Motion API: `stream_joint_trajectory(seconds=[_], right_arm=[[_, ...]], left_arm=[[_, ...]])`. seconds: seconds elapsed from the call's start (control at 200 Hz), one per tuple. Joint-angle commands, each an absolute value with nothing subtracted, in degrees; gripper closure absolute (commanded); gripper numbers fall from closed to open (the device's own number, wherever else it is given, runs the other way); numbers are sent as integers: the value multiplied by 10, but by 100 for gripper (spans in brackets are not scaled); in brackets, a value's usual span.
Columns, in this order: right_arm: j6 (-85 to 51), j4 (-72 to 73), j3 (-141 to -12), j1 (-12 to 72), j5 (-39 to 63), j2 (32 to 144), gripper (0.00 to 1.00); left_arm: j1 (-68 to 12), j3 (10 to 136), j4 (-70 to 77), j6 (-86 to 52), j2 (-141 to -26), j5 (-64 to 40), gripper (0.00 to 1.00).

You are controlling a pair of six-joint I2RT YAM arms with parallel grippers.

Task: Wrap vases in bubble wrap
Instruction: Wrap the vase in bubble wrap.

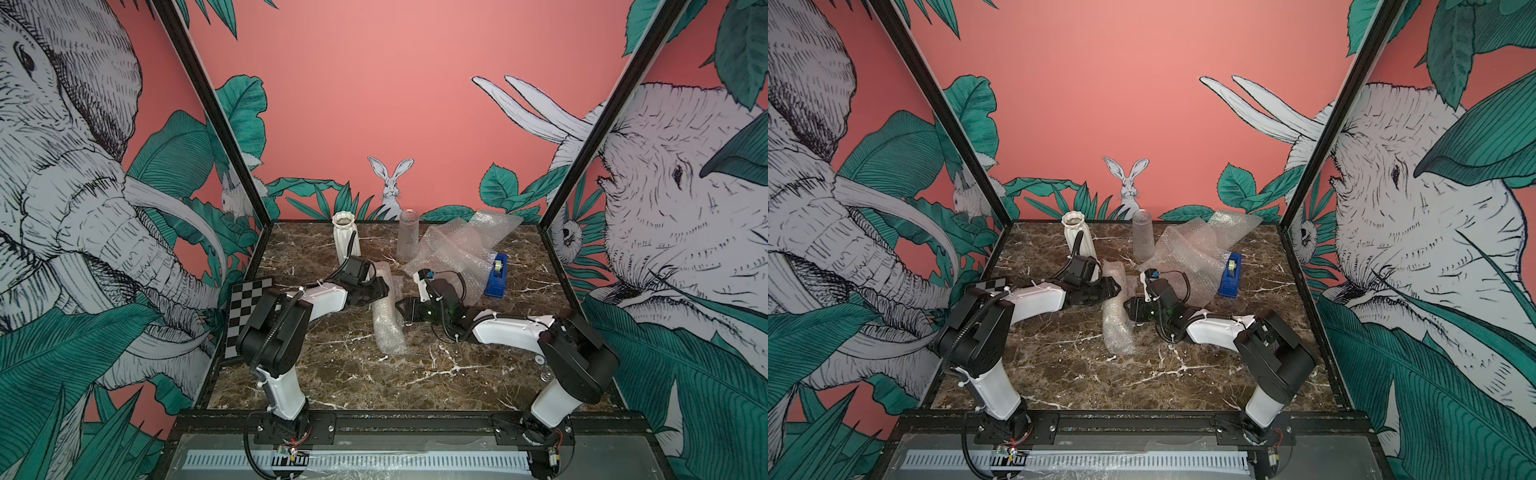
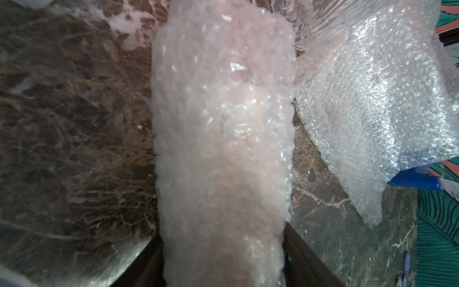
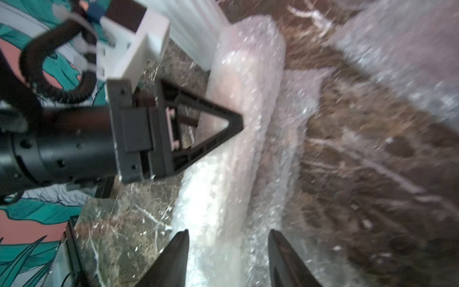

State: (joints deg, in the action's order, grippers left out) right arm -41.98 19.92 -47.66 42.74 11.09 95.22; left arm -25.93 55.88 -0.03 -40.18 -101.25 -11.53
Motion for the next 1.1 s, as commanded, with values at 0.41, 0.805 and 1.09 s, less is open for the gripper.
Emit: stream_joint_trajectory(seconds=[0.41,0.805,1.09], right_arm=[[-449,215,-578,386,184,1121,65],[-396,202,-604,389,172,1100,100],[-359,204,-612,412,166,1065,100]], left_arm=[[-259,542,-25,-392,-1006,-110,34],[-259,526,4,-388,-977,-107,33],[-257,538,-4,-374,-961,-106,30]])
